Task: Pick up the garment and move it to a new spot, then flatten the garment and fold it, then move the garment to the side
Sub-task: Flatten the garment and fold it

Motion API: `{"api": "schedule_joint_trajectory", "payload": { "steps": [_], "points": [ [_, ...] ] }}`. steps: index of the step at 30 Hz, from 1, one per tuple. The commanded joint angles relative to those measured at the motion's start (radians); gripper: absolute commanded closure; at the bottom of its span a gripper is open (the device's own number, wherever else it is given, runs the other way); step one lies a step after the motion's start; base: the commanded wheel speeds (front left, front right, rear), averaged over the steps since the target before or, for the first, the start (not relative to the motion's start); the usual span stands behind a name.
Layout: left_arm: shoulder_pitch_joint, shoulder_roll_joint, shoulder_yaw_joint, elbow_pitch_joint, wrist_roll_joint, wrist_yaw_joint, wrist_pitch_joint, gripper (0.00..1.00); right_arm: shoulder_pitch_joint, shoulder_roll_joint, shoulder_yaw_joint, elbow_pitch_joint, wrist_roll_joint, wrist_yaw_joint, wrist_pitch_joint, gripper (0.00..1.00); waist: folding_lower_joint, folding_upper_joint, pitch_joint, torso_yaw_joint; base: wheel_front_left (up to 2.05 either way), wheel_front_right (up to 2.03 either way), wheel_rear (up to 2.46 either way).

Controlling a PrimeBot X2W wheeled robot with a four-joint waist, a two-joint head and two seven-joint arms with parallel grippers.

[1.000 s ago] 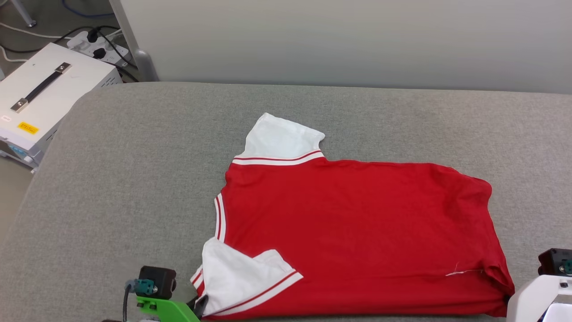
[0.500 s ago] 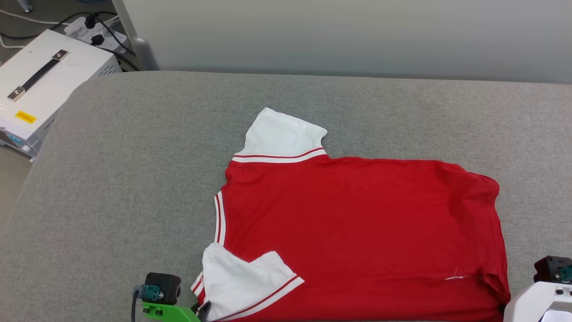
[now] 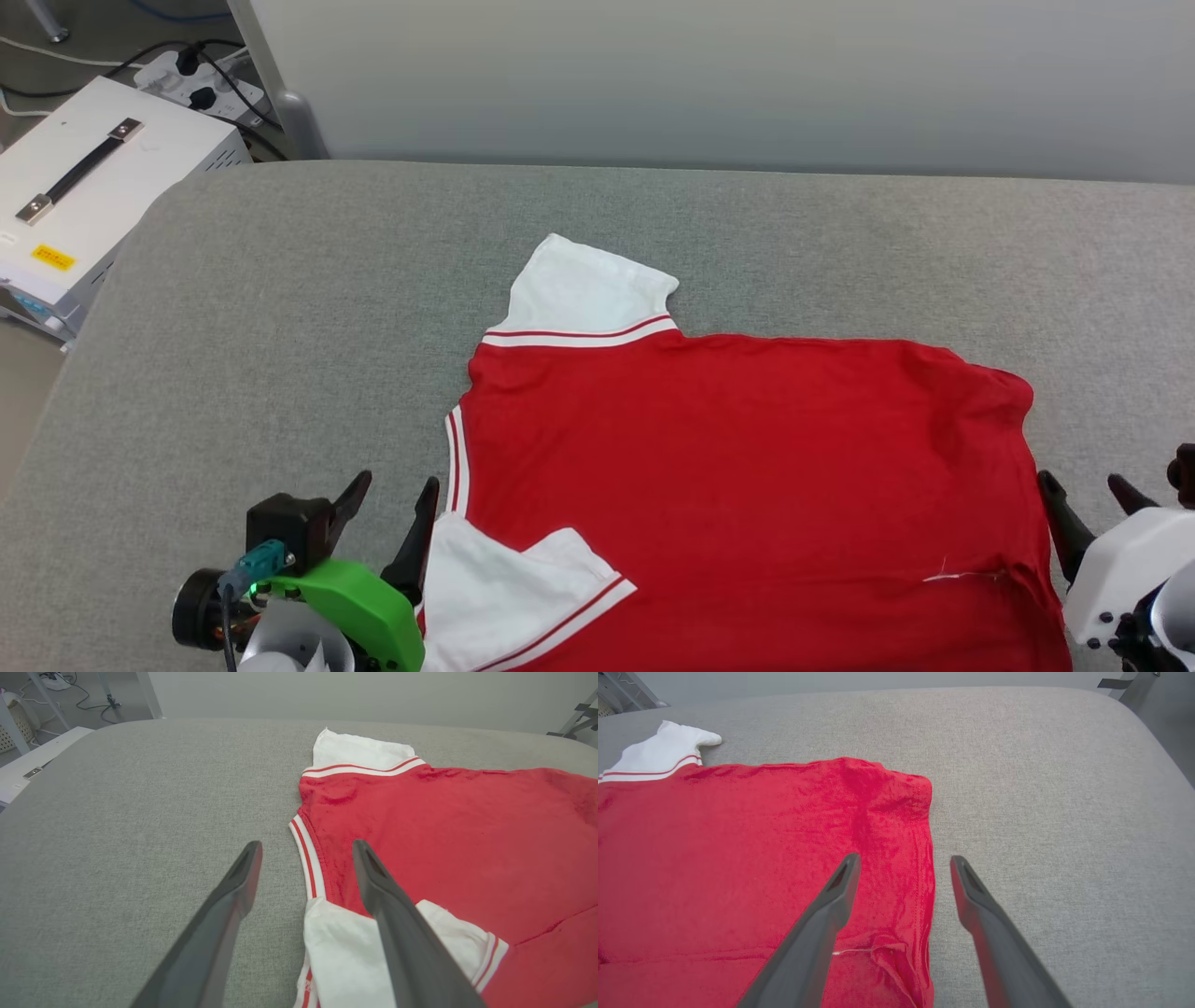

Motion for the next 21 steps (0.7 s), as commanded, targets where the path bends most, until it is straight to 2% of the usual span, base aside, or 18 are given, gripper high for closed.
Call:
{"api": "schedule_joint_trajectory", "payload": {
  "steps": [1, 5, 9, 15, 21],
  "points": [
    [-0.017, -0.008, 0.003, -0.005, 0.026, -0.014, -0.039, 0.00, -0.019, -0.008, 0.011, -0.014, 0.006, -0.001, -0.044, 0.00, 0.0000, 0.0112, -0.005, -0.004, 0.00, 0.00, 0.00],
    [-0.006, -0.033, 0.042, -0.009, 0.009, -0.030, -0.126, 0.00, -0.036, -0.026, 0.038, -0.024, 0.019, -0.001, -0.177, 0.00, 0.0000, 0.0112, -0.013, -0.016, 0.00, 0.00, 0.00],
    [0.011, -0.053, 0.092, -0.024, 0.035, -0.046, -0.161, 0.00, -0.026, -0.039, 0.073, -0.016, 0.044, -0.001, -0.270, 0.00, 0.0000, 0.0112, -0.013, -0.027, 0.00, 0.00, 0.00],
    [0.026, -0.089, 0.200, -0.078, 0.105, -0.093, -0.166, 0.00, -0.029, -0.048, 0.102, -0.006, 0.044, -0.001, -0.346, 0.00, 0.0000, 0.0112, 0.011, -0.050, 0.00, 0.00, 0.00],
    [-0.050, -0.083, 0.226, -0.069, 0.150, -0.148, -0.164, 0.00, -0.063, -0.040, 0.118, -0.027, 0.028, -0.001, -0.389, 0.00, 0.0000, 0.0112, 0.079, -0.086, 0.00, 0.00, 0.00]
  ]
}}
